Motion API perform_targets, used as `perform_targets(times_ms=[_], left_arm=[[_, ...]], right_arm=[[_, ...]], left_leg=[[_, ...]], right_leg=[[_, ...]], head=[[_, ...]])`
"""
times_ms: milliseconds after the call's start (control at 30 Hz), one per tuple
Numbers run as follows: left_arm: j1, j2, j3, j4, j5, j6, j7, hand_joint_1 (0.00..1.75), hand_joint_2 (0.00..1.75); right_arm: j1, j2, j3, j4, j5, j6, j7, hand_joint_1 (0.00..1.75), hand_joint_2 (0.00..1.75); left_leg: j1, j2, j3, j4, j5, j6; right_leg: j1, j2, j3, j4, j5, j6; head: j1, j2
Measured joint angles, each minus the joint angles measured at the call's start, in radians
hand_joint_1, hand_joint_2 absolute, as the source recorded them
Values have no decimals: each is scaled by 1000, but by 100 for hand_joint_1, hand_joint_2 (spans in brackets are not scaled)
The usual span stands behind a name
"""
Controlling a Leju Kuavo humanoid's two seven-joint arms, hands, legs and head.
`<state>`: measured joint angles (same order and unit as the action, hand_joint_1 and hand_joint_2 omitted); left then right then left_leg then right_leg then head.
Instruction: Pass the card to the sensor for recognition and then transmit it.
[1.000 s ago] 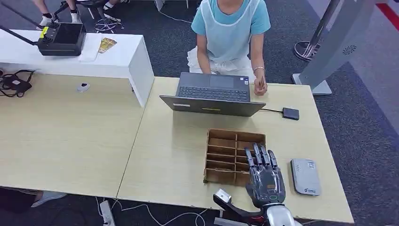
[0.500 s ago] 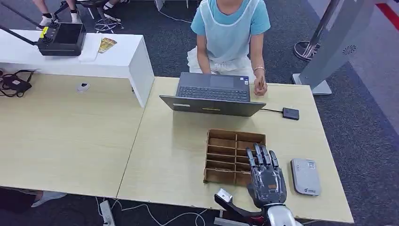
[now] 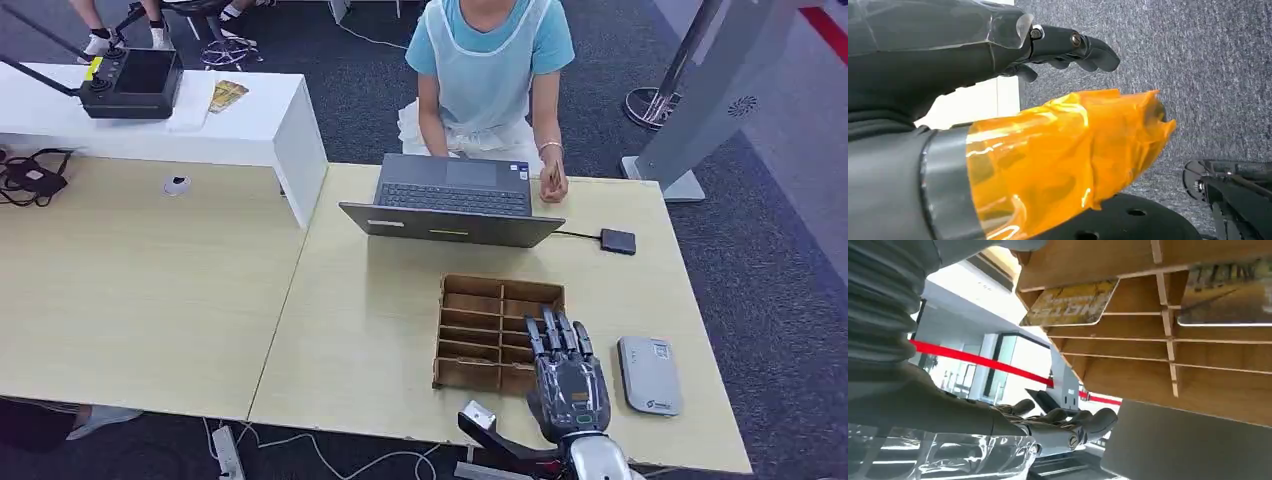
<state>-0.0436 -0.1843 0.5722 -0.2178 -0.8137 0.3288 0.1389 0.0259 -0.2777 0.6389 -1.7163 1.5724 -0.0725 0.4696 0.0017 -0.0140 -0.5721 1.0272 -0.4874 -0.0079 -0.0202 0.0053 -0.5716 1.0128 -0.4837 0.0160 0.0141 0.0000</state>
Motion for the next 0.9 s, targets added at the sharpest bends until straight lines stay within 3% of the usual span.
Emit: perform_targets(times_ms=[100,200,800,833,900], left_arm=[[0,0,0,0,0,1,0,0,0],[0,0,0,0,0,1,0,0,0],[0,0,0,0,0,1,0,0,0],[0,0,0,0,0,1,0,0,0],[0,0,0,0,0,1,0,0,0]], right_arm=[[4,7,-13,0,0,1,-6,31,175],[10,14,-27,0,0,-1,-10,91,175],[18,26,-48,1,0,-1,-19,91,175],[18,26,-48,1,0,-1,-19,108,175],[18,26,-48,1,0,-1,-19,122,175]], left_leg=[[0,0,0,0,0,0],[0,0,0,0,0,0],[0,0,0,0,0,0],[0,0,0,0,0,0],[0,0,0,0,0,0]], right_leg=[[0,0,0,0,0,0],[0,0,0,0,0,0],[0,0,0,0,0,0],[0,0,0,0,0,0],[0,0,0,0,0,0]], head=[[0,0],[0,0],[0,0],[0,0],[0,0]])
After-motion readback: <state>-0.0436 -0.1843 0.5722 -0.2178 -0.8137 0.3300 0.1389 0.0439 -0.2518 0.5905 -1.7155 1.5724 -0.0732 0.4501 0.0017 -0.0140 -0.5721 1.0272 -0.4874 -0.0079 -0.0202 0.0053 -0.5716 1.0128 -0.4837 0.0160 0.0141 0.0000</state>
